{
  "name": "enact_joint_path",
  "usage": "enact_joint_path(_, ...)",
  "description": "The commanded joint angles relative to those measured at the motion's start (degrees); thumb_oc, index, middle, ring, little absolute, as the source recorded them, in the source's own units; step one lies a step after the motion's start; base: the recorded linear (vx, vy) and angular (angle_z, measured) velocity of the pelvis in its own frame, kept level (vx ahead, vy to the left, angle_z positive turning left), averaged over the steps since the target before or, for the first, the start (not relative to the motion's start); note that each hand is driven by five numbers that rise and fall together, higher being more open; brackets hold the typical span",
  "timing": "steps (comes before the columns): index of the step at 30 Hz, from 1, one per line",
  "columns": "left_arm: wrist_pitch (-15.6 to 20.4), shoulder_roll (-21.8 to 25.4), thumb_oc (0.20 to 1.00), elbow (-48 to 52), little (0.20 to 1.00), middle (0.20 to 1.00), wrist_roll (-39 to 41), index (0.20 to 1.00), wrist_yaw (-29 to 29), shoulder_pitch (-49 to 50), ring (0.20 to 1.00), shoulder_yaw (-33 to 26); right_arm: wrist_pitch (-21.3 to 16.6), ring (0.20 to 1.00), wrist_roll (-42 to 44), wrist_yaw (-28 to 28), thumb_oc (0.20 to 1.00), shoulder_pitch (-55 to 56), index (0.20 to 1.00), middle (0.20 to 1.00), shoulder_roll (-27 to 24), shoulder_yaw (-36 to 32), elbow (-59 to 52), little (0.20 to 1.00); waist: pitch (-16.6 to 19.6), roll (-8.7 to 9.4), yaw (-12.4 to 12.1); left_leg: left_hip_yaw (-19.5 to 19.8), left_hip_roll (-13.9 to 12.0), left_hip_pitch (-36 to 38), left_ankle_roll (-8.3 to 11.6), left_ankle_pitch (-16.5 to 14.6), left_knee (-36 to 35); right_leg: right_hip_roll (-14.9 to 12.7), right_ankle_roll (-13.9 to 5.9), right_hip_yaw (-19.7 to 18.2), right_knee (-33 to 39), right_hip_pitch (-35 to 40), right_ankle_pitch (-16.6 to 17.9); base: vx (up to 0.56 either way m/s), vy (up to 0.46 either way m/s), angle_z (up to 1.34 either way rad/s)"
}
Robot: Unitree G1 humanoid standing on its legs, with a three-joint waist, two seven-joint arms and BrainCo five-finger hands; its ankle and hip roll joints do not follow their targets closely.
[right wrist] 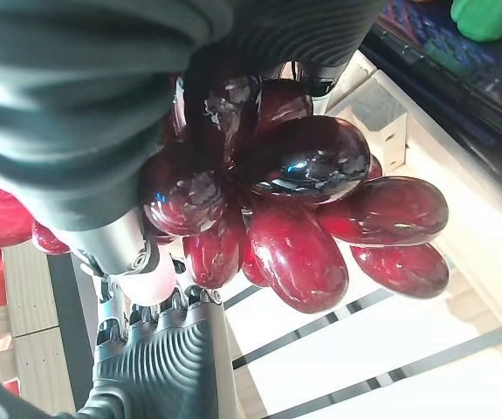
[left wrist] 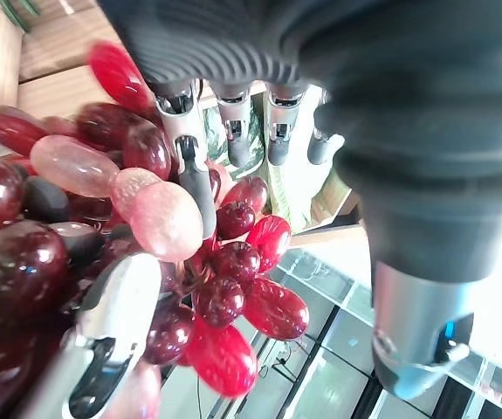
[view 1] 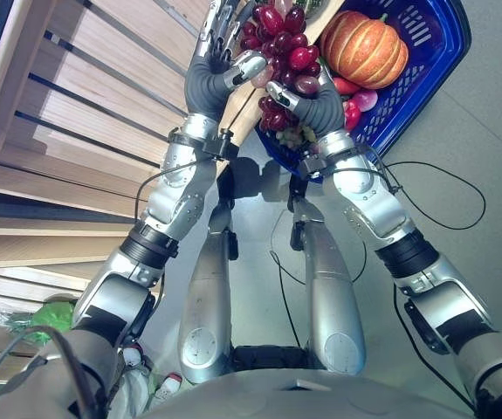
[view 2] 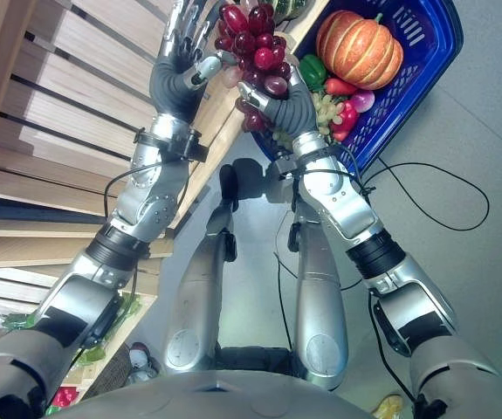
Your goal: Pick up fruits and vegetables into the basket
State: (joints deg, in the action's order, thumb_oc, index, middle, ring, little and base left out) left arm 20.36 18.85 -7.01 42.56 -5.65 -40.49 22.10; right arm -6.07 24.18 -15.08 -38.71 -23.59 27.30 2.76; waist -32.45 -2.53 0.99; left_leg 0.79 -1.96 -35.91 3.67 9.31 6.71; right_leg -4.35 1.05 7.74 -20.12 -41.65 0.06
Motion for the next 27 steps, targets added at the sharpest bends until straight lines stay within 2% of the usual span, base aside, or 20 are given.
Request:
enact_joint_path(1,2.82,-0.71,1.000,1.22,1.000,1.000,-3.04,1.000,-1.83,0.58,1.000,-1.90,-5.62,0.200,-0.32,0.16,0.200,-2.39,0.200,0.200,3.41,-2.17,-6.80,0.200,2.66,1.96,-0.47,-0.82,4.53,-0.97,-1.55,-5.33,3.81,1.16,-5.67,0.52,5.25,3.84,1.64,0.00,0.000,0.00)
enact_joint_path(5,4.52,-0.37,1.000,-1.36,1.000,1.000,-7.55,1.000,-5.07,0.35,1.000,-2.60,-6.20,0.200,-0.66,-0.02,0.200,-2.36,0.200,0.200,3.56,-2.52,-6.11,0.200,2.66,1.89,-0.41,-0.93,4.40,-0.97,-1.46,-5.39,4.04,1.19,-5.65,0.45,4.81,3.67,1.48,0.00,0.000,0.00)
enact_joint_path(13,6.92,0.27,1.000,-4.21,1.000,1.000,-7.59,1.000,-7.31,0.59,1.000,-4.56,-6.47,0.200,-0.36,0.13,0.200,-2.13,0.200,0.200,3.15,-3.37,-5.73,0.200,2.66,1.85,-0.40,-0.96,4.39,-1.13,-1.30,-5.48,4.44,1.16,-5.59,0.40,4.37,3.52,1.23,0.00,0.000,0.00)
enact_joint_path(16,8.02,0.41,1.000,-5.68,1.000,1.000,-8.44,1.000,-9.91,1.03,1.000,-5.86,-7.26,0.200,-0.72,-0.26,0.200,-1.49,0.200,0.200,3.14,-3.80,-5.12,0.200,2.66,1.72,-0.46,-0.98,4.36,-1.30,-1.19,-5.55,4.69,1.06,-5.57,0.37,4.04,3.31,1.00,0.00,0.000,0.00)
enact_joint_path(23,9.64,1.09,1.000,-11.64,1.000,1.000,-12.37,1.000,-15.97,2.10,1.000,-8.81,-9.67,0.200,-1.89,-4.32,0.200,0.38,0.200,0.200,2.57,-6.34,-3.76,0.200,2.66,1.57,-0.17,-1.12,4.20,-1.28,-0.95,-5.79,4.93,1.15,-5.56,0.22,3.30,3.02,0.40,0.00,0.005,0.00)
enact_joint_path(27,9.55,1.62,1.000,-16.03,1.000,1.000,-14.64,1.000,-18.38,2.19,1.000,-9.45,-12.17,0.200,-2.19,-9.23,0.200,1.64,0.200,0.200,2.16,-8.62,-1.51,0.200,2.66,1.51,0.22,-1.34,4.04,-1.47,-0.84,-5.89,5.07,1.25,-5.62,0.01,2.97,2.67,0.17,0.00,0.009,0.00)
